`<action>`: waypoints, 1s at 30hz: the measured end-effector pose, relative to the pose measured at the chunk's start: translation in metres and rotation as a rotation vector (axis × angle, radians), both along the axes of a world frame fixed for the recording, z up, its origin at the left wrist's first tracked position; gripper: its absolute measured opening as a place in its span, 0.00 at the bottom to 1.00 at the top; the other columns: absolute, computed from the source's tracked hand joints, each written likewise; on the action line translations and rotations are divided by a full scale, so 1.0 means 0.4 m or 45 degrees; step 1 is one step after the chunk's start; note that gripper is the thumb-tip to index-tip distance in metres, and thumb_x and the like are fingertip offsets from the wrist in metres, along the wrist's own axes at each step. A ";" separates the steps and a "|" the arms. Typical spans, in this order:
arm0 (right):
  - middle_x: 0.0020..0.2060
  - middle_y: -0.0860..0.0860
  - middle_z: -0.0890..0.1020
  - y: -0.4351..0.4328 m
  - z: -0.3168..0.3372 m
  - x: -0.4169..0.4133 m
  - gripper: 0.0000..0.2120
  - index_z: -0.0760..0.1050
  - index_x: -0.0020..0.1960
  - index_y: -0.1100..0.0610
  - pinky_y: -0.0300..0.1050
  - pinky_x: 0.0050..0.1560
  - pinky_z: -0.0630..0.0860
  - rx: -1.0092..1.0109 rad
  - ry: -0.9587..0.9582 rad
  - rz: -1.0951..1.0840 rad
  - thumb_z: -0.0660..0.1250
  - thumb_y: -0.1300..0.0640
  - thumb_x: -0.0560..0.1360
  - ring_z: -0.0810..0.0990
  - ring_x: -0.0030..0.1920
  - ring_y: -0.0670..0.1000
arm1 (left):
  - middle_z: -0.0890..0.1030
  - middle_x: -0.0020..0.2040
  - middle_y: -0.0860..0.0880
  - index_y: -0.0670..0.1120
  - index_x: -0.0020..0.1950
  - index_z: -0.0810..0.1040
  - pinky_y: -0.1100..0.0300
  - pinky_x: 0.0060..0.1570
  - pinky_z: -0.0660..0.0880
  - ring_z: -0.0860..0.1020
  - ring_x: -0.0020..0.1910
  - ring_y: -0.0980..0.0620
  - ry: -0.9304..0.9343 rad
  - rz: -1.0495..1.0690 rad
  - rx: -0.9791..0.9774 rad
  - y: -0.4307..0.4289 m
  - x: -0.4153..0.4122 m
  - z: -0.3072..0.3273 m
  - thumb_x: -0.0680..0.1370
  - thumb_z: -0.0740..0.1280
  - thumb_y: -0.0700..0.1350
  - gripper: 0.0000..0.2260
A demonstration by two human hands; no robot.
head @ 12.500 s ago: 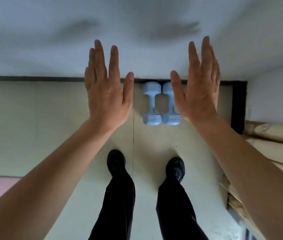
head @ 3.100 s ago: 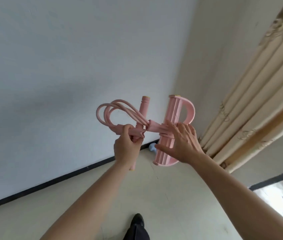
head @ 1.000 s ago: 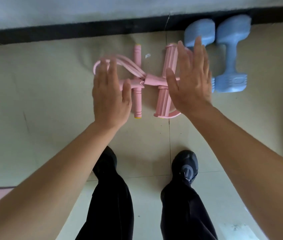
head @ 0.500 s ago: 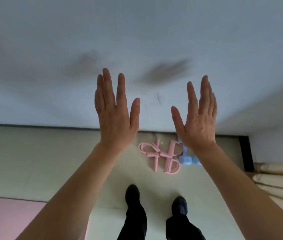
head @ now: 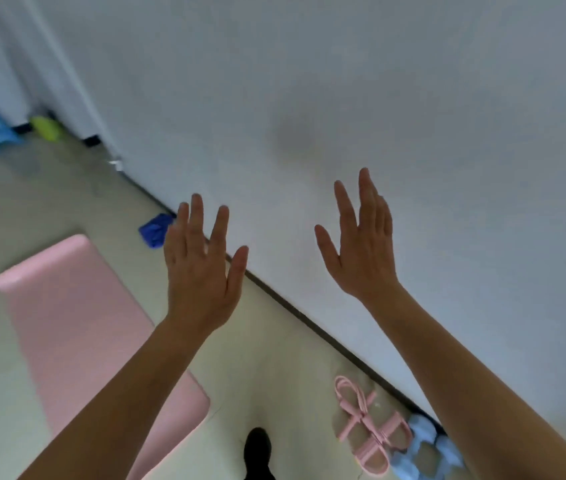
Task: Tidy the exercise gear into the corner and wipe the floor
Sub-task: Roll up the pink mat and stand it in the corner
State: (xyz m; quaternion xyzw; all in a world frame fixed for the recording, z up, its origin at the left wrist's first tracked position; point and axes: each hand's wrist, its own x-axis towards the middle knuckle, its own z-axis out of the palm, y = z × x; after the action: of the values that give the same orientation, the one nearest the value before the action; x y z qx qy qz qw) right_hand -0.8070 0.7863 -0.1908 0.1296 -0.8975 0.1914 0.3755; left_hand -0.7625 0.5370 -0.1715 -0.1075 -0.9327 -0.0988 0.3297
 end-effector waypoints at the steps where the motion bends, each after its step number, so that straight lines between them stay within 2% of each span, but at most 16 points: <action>1: 0.80 0.65 0.51 -0.055 0.006 0.005 0.32 0.55 0.81 0.59 0.64 0.76 0.58 -0.002 -0.012 0.069 0.60 0.45 0.83 0.53 0.80 0.63 | 0.56 0.79 0.37 0.44 0.79 0.60 0.34 0.73 0.56 0.53 0.78 0.36 -0.041 0.125 -0.055 -0.050 0.040 0.004 0.84 0.49 0.58 0.27; 6: 0.80 0.65 0.47 -0.346 0.027 0.068 0.34 0.52 0.82 0.59 0.65 0.77 0.55 0.002 -0.094 0.312 0.59 0.43 0.83 0.51 0.80 0.64 | 0.55 0.79 0.37 0.44 0.79 0.61 0.31 0.72 0.54 0.53 0.78 0.35 -0.200 0.555 -0.129 -0.311 0.258 0.032 0.83 0.44 0.61 0.30; 10: 0.80 0.64 0.47 -0.628 0.069 0.190 0.34 0.53 0.82 0.58 0.64 0.77 0.54 0.076 -0.051 0.570 0.58 0.43 0.83 0.51 0.80 0.64 | 0.55 0.79 0.37 0.44 0.79 0.60 0.31 0.72 0.53 0.52 0.78 0.34 -0.152 0.811 -0.123 -0.565 0.475 0.079 0.83 0.46 0.61 0.30; 15: 0.79 0.66 0.52 -0.973 0.112 0.362 0.32 0.57 0.81 0.59 0.65 0.75 0.59 0.091 0.014 0.736 0.58 0.43 0.83 0.56 0.79 0.66 | 0.56 0.79 0.36 0.43 0.78 0.61 0.32 0.72 0.55 0.54 0.78 0.35 -0.042 1.037 -0.031 -0.840 0.743 0.124 0.82 0.49 0.60 0.30; 18: 0.79 0.67 0.54 -1.211 0.121 0.481 0.33 0.57 0.80 0.59 0.66 0.73 0.61 0.098 -0.016 0.795 0.60 0.43 0.82 0.59 0.77 0.67 | 0.57 0.78 0.35 0.42 0.78 0.62 0.33 0.71 0.56 0.55 0.77 0.34 0.026 1.122 0.012 -1.024 0.913 0.134 0.82 0.51 0.59 0.29; 22: 0.79 0.67 0.53 -1.496 0.115 0.626 0.33 0.56 0.80 0.56 0.66 0.74 0.60 0.151 -0.035 0.900 0.59 0.42 0.82 0.60 0.76 0.67 | 0.57 0.78 0.35 0.42 0.78 0.61 0.34 0.72 0.55 0.55 0.78 0.35 0.029 1.212 -0.049 -1.254 1.078 0.162 0.83 0.50 0.59 0.29; 26: 0.79 0.65 0.52 -1.666 0.099 0.688 0.33 0.51 0.81 0.53 0.64 0.76 0.56 0.205 -0.062 0.967 0.56 0.40 0.83 0.59 0.77 0.67 | 0.55 0.79 0.36 0.42 0.78 0.60 0.34 0.73 0.54 0.53 0.78 0.36 0.008 1.214 -0.070 -1.431 1.119 0.167 0.83 0.49 0.60 0.30; 30: 0.80 0.64 0.50 -1.853 0.049 0.677 0.33 0.53 0.82 0.55 0.62 0.77 0.55 0.249 -0.094 1.015 0.57 0.41 0.83 0.57 0.78 0.65 | 0.54 0.79 0.37 0.43 0.79 0.58 0.35 0.73 0.53 0.52 0.79 0.37 -0.038 1.226 -0.068 -1.626 1.081 0.118 0.83 0.49 0.60 0.30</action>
State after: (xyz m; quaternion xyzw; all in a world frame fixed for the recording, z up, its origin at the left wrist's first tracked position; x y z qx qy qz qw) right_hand -0.5362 0.0451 -0.1710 0.4953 -0.8039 0.2402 0.2252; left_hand -0.3301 -0.1133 -0.1243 0.3297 -0.8833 0.0877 0.3216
